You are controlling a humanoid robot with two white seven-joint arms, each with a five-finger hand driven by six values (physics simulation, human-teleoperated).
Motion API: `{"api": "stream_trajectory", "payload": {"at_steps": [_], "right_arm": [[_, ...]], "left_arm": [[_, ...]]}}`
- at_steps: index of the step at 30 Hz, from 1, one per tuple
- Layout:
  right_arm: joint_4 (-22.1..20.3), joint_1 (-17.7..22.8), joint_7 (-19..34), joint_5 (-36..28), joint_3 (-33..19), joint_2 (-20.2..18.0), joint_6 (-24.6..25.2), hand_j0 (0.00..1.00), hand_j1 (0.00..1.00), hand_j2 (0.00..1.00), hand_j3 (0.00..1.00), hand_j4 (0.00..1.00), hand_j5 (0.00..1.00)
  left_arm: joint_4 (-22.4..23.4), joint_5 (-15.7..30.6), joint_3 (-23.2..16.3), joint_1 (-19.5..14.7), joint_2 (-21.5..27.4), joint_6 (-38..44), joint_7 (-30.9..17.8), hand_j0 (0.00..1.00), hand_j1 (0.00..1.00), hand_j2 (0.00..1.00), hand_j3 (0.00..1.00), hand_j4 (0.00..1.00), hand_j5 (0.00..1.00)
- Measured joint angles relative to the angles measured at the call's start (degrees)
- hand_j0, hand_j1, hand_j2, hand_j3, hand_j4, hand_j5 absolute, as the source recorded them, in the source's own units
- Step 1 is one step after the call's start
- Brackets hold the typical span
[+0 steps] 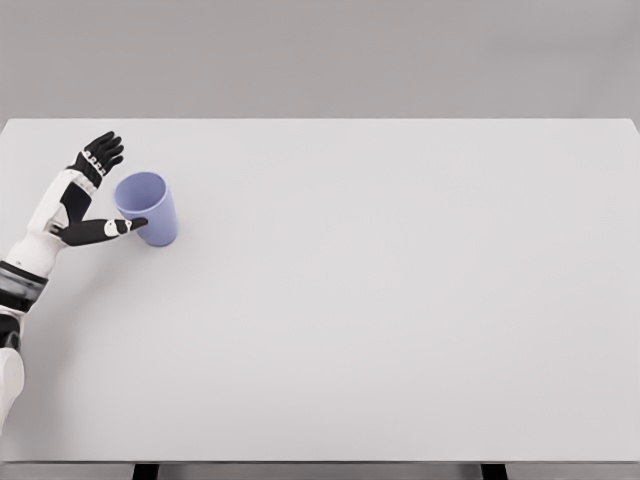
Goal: Flip the cup with left arm and place it on the table
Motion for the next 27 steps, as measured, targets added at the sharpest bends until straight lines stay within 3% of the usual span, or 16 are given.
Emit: {"api": "stream_trajectory", "payload": {"at_steps": [22, 27], "right_arm": [[0.0, 0.0, 0.0, 0.0, 0.0, 0.0, 0.0, 1.0, 1.0, 1.0, 1.0, 1.0, 1.0], [0.0, 0.0, 0.0, 0.0, 0.0, 0.0, 0.0, 1.0, 1.0, 1.0, 1.0, 1.0, 1.0]], "left_arm": [[-3.4, 0.0, 0.7, 2.5, 0.1, 0.0, 0.0, 1.0, 1.0, 1.0, 1.0, 1.0, 1.0], [-4.8, -0.2, 0.8, 3.8, 2.1, 0.0, 0.0, 1.0, 1.0, 1.0, 1.0, 1.0, 1.0]]}}
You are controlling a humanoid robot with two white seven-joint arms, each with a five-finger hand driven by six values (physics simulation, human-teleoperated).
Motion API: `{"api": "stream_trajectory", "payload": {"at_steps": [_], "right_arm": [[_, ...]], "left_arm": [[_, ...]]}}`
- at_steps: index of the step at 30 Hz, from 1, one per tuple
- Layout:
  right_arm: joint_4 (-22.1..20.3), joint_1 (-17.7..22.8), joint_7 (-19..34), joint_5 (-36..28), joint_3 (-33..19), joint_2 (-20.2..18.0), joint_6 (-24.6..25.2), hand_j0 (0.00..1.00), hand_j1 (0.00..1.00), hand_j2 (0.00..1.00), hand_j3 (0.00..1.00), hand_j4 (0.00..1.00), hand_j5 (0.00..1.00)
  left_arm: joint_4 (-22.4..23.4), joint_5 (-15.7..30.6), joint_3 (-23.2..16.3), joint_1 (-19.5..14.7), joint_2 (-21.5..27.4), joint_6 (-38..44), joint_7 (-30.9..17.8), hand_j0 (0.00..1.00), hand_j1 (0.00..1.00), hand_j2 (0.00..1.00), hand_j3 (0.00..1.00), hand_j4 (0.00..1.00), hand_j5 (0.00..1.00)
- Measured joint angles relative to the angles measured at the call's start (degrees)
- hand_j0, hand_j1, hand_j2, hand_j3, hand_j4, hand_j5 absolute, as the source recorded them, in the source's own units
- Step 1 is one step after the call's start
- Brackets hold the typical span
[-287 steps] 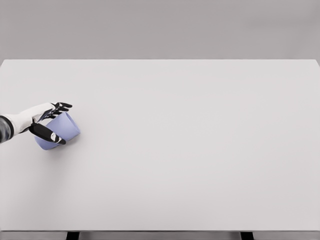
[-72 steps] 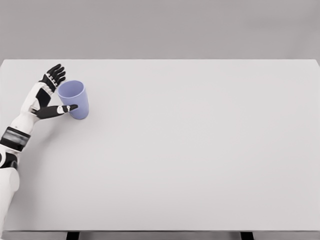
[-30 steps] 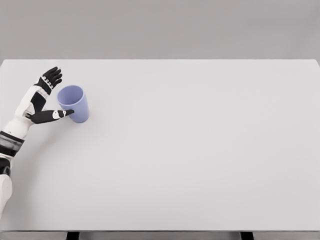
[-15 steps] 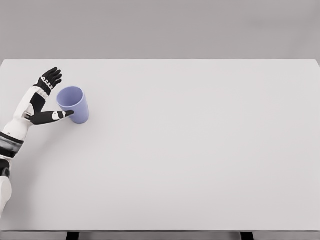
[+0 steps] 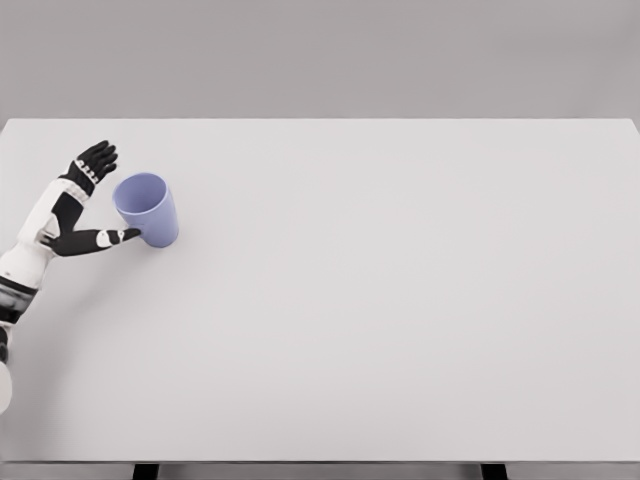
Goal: Flip the cup with left arm and place it on the table
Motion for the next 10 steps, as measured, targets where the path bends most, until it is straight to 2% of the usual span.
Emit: {"api": "stream_trajectory", "payload": {"at_steps": [5, 10], "right_arm": [[0.0, 0.0, 0.0, 0.0, 0.0, 0.0, 0.0, 1.0, 1.0, 1.0, 1.0, 1.0, 1.0], [0.0, 0.0, 0.0, 0.0, 0.0, 0.0, 0.0, 1.0, 1.0, 1.0, 1.0, 1.0, 1.0]], "left_arm": [[-5.4, -1.4, -0.4, 1.0, 5.5, 0.0, 0.0, 1.0, 1.0, 1.0, 1.0, 1.0, 1.0], [-12.0, -8.0, -0.6, 0.9, 8.3, 0.0, 0.0, 1.0, 1.0, 1.0, 1.0, 1.0, 1.0]]}}
